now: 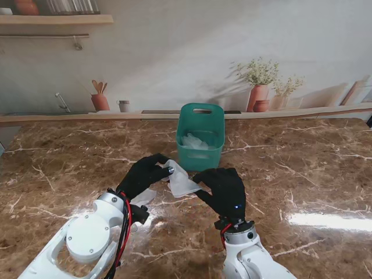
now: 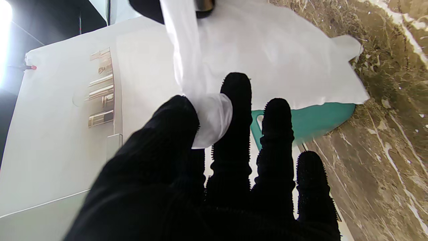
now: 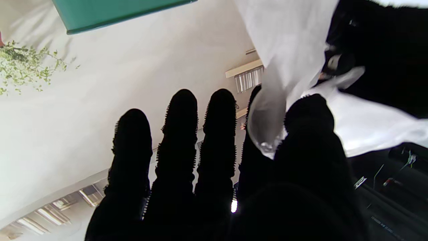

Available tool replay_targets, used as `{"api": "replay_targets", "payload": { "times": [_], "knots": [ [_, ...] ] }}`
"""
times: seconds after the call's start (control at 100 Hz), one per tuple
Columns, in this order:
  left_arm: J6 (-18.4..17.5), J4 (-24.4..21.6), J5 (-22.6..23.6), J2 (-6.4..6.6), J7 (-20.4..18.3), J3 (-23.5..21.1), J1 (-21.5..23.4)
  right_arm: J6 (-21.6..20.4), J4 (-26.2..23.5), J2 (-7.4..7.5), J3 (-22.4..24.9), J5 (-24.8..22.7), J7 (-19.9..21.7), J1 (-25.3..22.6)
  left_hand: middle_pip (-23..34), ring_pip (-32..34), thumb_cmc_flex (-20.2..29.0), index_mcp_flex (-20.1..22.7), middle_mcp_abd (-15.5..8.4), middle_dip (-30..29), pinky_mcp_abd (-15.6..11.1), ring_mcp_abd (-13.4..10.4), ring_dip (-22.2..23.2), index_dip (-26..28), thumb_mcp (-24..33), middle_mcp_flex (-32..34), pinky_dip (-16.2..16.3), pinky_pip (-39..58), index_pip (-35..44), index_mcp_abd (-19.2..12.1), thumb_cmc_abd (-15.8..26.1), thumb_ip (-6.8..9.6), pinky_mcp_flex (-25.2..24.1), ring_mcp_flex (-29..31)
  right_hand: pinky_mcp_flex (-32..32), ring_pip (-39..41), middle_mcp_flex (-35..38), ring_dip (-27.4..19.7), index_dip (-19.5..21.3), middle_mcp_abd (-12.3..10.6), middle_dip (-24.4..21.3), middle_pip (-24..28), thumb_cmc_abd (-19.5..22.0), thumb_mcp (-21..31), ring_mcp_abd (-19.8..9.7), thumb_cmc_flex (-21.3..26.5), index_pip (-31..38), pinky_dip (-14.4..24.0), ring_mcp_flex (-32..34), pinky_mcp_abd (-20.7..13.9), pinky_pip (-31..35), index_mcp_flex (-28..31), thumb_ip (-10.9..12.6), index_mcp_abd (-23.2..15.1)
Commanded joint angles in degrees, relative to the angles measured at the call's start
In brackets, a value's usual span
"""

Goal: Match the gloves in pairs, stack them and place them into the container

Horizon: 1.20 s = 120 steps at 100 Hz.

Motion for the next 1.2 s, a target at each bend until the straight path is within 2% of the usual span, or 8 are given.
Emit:
{"api": "replay_targets", "payload": {
  "times": [0.0,0.18,0.31,0.57,0.64,0.8,1.13,1.19],
  "knots": [
    [0.65,0.19,-0.1,0.15,-0.16,-0.15,0.83,-1.76,-2.06,0.16,1.27,1.69,2.0,-1.16,1.6,2.39,1.9,-0.09,0.31,-0.45,-1.85,1.57,0.77,1.55,0.87,2.99,0.7,1.79,3.62,-0.63,2.39,-1.16,-1.34,1.6,0.34,0.72,1.42,-0.51,0.26,-1.28,-0.63,-0.41,0.26,0.94,-1.21,2.7,1.68,0.3,2.22,-0.86,1.79,1.29,2.39,-0.24],
    [0.63,0.46,1.29,1.07,-3.23,-1.4,1.61,-7.07,-6.79,0.59,5.19,3.27,7.84,-3.9,0.64,-0.52,-3.91,-3.73,1.36,2.18,2.34,3.56,0.35,-9.62,-1.58,-7.79,0.22,0.08,-6.32,0.67,0.52,2.07,-2.01,-4.8,1.83,1.26,4.95,0.81,14.14,-1.16,1.67,-0.6,0.03,16.58,-0.55,-7.23,-1.88,0.05,4.48,-0.29,3.49,5.62,1.88,-0.17],
    [-1.14,0.81,6.52,1.9,-4.56,-2.9,2.33,-9.15,-11.24,1.24,8.71,4.06,15.07,-6.27,-3.35,-4.61,-14.36,-4.5,0.6,4.15,3.5,2.9,0.56,-19.96,-2.32,-22.05,-0.81,-7.94,-20.52,2.46,0.88,5.98,-3.11,-13.14,2.85,2.06,8.72,1.11,16.26,0.75,1.91,-1.47,-2.54,20.96,1.62,-9.38,-1.94,0.02,6.76,2.07,5.12,9.16,2.09,1.09],
    [-11.8,1.56,15.32,3.48,-6.61,-6.42,3.79,-9.72,-17.61,2.81,13.7,6.04,31.8,-9.01,-15.43,-17.56,-16.53,-11.76,-1.05,-5.58,-2.56,-2.45,-6.11,-30.5,-5.7,-46.68,6.94,-34.46,-33.13,2.91,-5.41,6.4,-4.28,-30.62,3.28,1.12,12.82,1.02,17.58,2.62,2.4,-3.61,-3.55,23.42,4.05,-11.64,-1.64,-0.87,8.02,3.97,6.26,13.94,1.83,2.73],
    [-16.1,2.02,17.62,4.28,-8.71,-7.03,3.61,-9.84,-18.55,3.15,14.21,6.83,35.45,-9.16,-17.01,-20.63,-17.97,-13.27,-1.23,-6.98,-3.19,-3.66,-8.38,-32.39,-4.96,-50.71,2.01,-39.69,-35.55,2.72,-8.23,6.31,-2.96,-33.36,3.26,0.85,13.06,0.97,18.11,2.62,2.59,-3.82,-3.27,23.64,4.08,-11.96,-1.57,-0.94,7.95,4.03,6.3,14.33,1.92,2.81],
    [-20.98,2.9,18.38,5.8,-14.2,-6.61,2.39,-9.86,-19.11,3.46,14.02,8.46,39.44,-8.55,-17.78,-23.42,-20.36,-15.3,-2.43,-7.74,-4.0,-4.91,-10.79,-34.79,-0.26,-54.46,-10.15,-43.9,-37.92,3.97,-13.61,5.46,-1.6,-36.39,3.25,0.56,13.3,0.98,19.2,2.69,3.1,-4.15,-3.07,23.98,4.11,-12.18,-1.7,-1.06,7.91,4.04,6.36,14.84,2.1,3.16],
    [-21.26,7.19,20.55,5.59,-12.54,-0.73,-2.63,-12.93,-19.19,3.71,14.62,9.67,41.6,-8.61,-16.6,-22.76,-20.53,-13.13,-2.16,-7.42,-4.11,-4.41,-10.44,-34.29,2.72,-52.03,-10.38,-42.45,-36.48,5.51,-14.37,4.83,-1.75,-34.36,2.19,-0.69,13.16,0.82,20.57,2.75,3.74,-4.83,-3.02,23.91,4.0,-12.21,-2.39,-1.45,6.94,4.08,5.36,15.08,2.15,3.0],
    [-21.1,7.84,20.83,5.1,-10.27,0.49,-3.33,-13.84,-19.34,3.8,14.86,9.83,42.11,-8.87,-15.3,-21.92,-20.23,-9.67,-2.24,-6.92,-4.02,-4.16,-9.72,-31.88,3.76,-48.15,-7.64,-40.02,-32.4,4.56,-13.21,4.22,-2.55,-32.34,1.78,-1.06,13.11,0.77,20.71,2.63,3.84,-4.94,-2.97,23.86,3.96,-12.26,-2.61,-1.56,6.58,4.08,4.88,14.91,2.13,2.81]
  ]
}}
